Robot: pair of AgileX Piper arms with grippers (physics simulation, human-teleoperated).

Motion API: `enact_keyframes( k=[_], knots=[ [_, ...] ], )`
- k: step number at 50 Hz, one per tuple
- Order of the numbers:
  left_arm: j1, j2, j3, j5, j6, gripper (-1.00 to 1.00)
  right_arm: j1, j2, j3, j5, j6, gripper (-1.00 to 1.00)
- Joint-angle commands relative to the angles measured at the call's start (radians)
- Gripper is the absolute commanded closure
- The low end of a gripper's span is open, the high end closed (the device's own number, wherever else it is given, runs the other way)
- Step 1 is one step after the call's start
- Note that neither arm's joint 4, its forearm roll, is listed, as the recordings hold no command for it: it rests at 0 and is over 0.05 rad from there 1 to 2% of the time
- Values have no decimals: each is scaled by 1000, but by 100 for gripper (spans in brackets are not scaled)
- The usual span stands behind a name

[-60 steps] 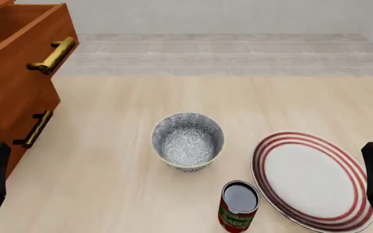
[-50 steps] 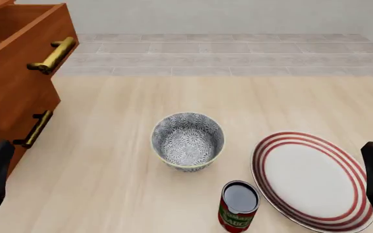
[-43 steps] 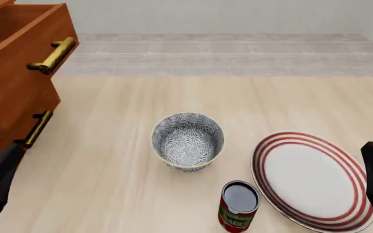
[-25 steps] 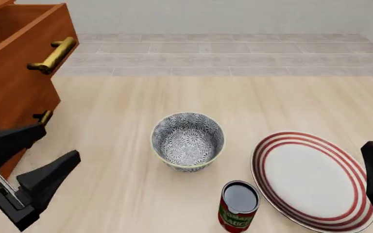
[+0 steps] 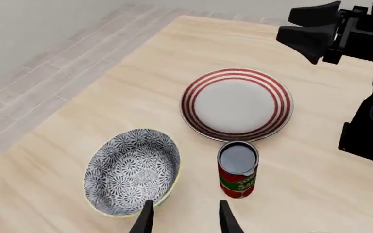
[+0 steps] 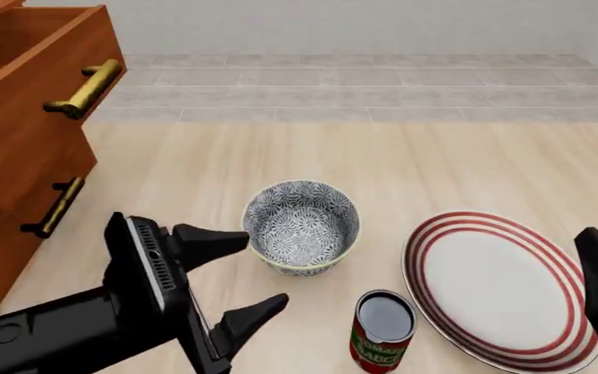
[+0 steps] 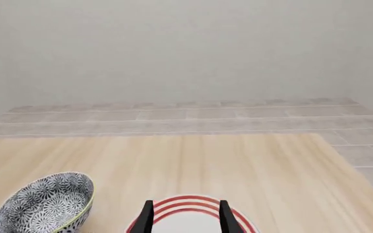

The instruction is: Put the ketchup in the top drawer of the cabinet.

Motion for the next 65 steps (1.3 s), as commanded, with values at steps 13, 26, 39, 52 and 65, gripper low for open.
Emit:
enact_keyframes(
  k=[13, 26, 39, 52, 65],
  knots=[
    [-139, 243, -64, -118, -29, -100, 12, 0, 0, 2, 1, -100],
    [-158, 347, -66, -194, -34, -100, 11, 0, 0, 4, 22, -100],
    [-189, 434, -92, -237, -45, -100, 18, 0, 0, 10, 13, -100],
    [-183, 494, -129, -251, -38, -100, 27, 0, 0, 15, 5, -100],
    [-196, 586, -185, -264, -32, -100, 41, 0, 0, 15, -9, -100]
  ],
)
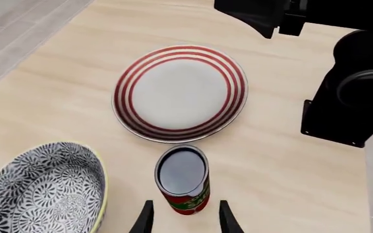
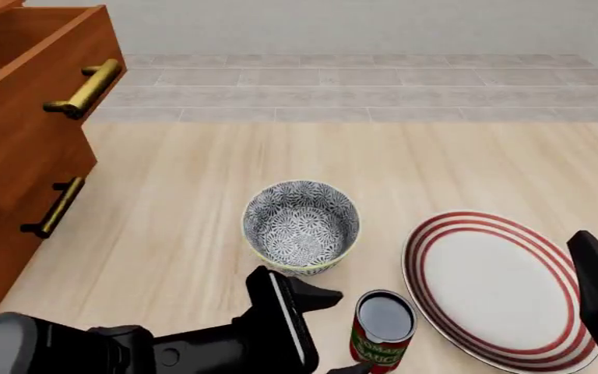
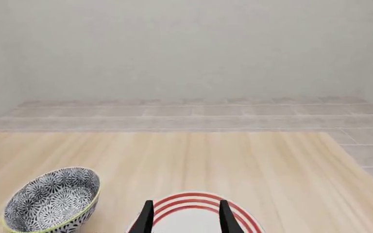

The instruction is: Put the ketchup in the top drawer of the cabinet.

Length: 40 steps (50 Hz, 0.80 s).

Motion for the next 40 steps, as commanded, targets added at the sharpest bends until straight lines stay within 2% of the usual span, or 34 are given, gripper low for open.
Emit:
enact_keyframes(
  k=[1, 13, 14, 30, 31, 33, 40],
  knots=[
    [-6, 81, -40, -22, 2, -100, 11, 0, 0, 2, -8, -100],
    [-9, 128, -71, -32, -5, -100, 12, 0, 0, 5, -7, -100],
    [7, 147, -74, -38, 18, -100, 12, 0, 0, 5, -11, -100],
    [6, 215, -104, -58, 2, -100, 15, 0, 0, 11, -10, -100],
    [6, 218, -108, -56, 3, -100, 55, 0, 0, -59, -28, -100],
    [6, 224, -115, -52, 3, -100, 42, 0, -49, 7, -22, -100],
    [3, 239, -130, -49, 2, -100, 42, 0, -50, 8, -22, -100]
  ],
)
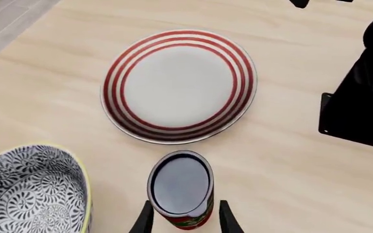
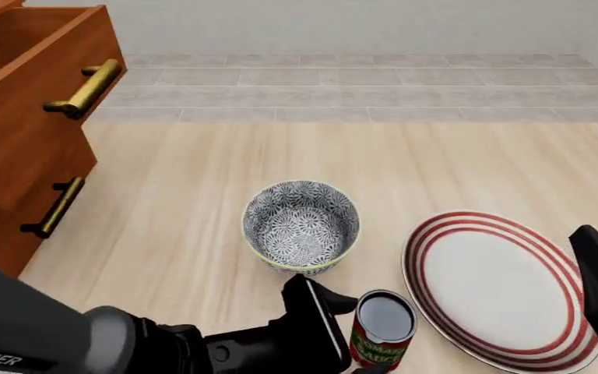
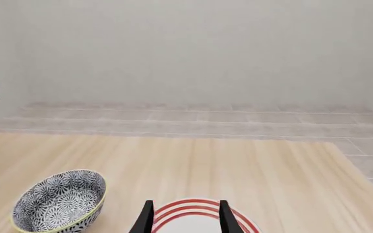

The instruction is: Put the ketchup in the top drawer of the cabinet.

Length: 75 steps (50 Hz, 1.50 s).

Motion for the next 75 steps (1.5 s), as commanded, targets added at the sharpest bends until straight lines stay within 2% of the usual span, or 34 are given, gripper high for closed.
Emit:
enact_keyframes(
  k=[1, 22, 39, 40, 49, 58, 70, 72, 73, 75],
  knots=[
    [-2, 32, -28, 4, -1, -100, 12, 0, -20, 1, -6, -100],
    [18, 46, -48, 2, 2, -100, 22, 0, 5, -19, -10, -100],
    [-21, 27, -80, 31, 13, -100, 28, 0, 18, -29, -15, -100],
    [-28, 27, -83, 36, 18, 100, 29, 0, 20, -31, -15, -100],
    [-23, -9, -83, 55, 34, 100, 32, 0, 22, -32, -17, -100],
    [-16, -109, -42, 63, 64, 100, 36, 0, 26, -34, -17, -100],
    [-2, -274, -2, 136, 57, 100, 35, 0, 27, -33, -13, -100],
    [-1, -309, 2, 161, 52, 100, 35, 0, 27, -33, -13, -100],
    [-9, -324, -2, 180, 16, 100, 36, 0, 27, -32, -13, -100],
    [-8, -340, 1, 191, 23, 100, 36, 0, 27, -32, -13, -100]
  ],
)
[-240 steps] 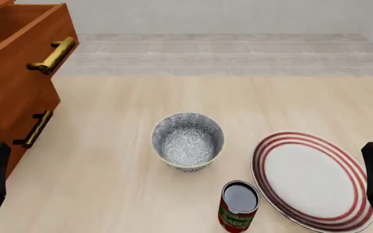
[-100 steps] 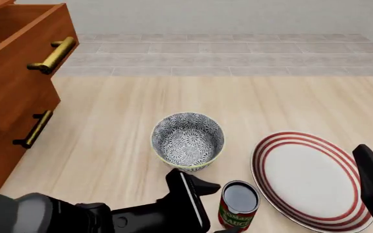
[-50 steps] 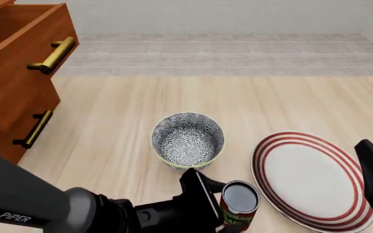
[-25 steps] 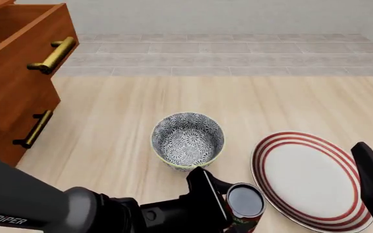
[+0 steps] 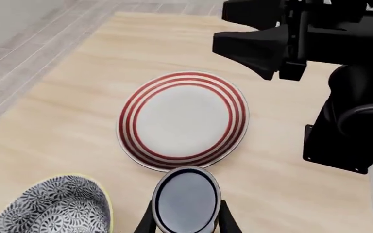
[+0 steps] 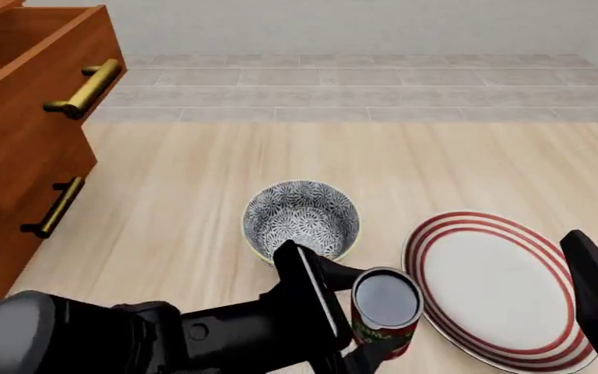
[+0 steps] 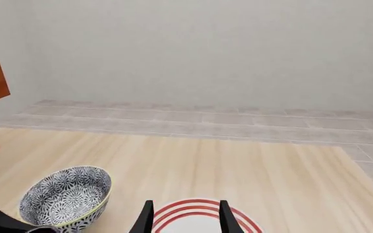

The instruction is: Put the ketchup in the top drawer of the cabinet.

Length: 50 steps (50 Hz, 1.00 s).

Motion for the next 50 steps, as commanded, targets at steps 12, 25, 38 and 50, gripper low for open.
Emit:
enact_keyframes(
  k=[12, 25, 38, 50],
  knots=[
    [66, -306, 85, 110, 55, 100, 1, 0, 0, 3, 1, -100],
    [114, -471, 98, 251, 58, 100, 4, 0, -1, 6, 3, -100],
    [142, -608, 85, 398, 71, 100, 5, 0, 0, 5, 1, -100],
    [207, -773, 109, 533, 35, 100, 6, 0, 1, 3, 5, -100]
  ],
)
